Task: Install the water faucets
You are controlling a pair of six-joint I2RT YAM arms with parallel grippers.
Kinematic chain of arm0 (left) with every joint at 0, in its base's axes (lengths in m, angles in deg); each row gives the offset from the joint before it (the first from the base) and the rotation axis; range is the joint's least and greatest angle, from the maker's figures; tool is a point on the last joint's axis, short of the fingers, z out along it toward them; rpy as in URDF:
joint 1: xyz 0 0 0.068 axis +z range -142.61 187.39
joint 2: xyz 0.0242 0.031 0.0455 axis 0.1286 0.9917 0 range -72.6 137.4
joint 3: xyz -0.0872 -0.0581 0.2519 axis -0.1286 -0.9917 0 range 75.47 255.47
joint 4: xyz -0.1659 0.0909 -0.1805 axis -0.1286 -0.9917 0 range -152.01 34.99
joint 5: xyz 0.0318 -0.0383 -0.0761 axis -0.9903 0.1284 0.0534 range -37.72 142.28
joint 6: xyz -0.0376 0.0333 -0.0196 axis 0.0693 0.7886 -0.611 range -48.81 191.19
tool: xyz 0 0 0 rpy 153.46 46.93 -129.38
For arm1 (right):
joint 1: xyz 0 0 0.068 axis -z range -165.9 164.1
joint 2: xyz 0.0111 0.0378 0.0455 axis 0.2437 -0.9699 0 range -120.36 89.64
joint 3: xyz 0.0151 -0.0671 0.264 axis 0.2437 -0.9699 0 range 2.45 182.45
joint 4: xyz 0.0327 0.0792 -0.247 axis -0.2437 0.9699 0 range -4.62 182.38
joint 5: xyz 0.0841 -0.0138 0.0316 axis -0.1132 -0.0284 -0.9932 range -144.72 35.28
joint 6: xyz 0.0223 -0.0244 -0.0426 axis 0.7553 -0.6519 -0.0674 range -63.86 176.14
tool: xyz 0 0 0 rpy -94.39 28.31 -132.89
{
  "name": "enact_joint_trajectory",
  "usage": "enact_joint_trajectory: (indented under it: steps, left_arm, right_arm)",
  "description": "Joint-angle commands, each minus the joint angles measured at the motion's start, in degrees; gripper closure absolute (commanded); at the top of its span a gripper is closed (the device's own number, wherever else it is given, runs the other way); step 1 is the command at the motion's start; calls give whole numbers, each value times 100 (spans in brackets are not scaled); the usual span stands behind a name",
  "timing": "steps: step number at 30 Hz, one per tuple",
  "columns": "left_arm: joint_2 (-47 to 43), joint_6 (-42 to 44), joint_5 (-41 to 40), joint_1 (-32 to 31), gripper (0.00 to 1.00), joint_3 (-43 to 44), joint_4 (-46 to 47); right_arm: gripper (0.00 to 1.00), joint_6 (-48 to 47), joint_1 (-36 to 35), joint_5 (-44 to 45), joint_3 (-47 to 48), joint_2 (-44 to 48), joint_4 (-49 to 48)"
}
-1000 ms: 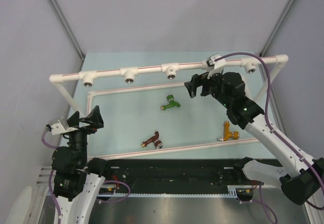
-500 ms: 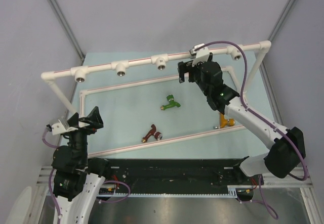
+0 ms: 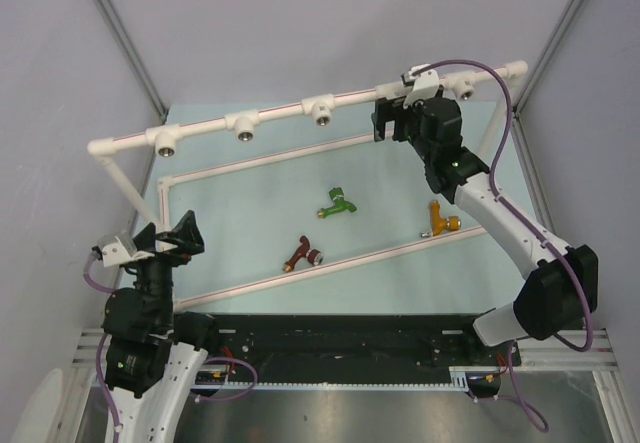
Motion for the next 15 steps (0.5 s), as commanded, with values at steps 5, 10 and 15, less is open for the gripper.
enact_joint_trajectory:
  steps: [5,10,15]
  left_arm:
    - [-814,23,-143,-70,0,153,17]
    - [-823,5,-143,-87,0,162,8]
    - [-823,-4,-151,-96,0,179,-27]
  right_arm:
    - [0,23,-798,256,168,682,1669]
    - [0,373,-1185,284,-410,936,2005]
    - [0,1120,-1151,415,-1588,1332,1374]
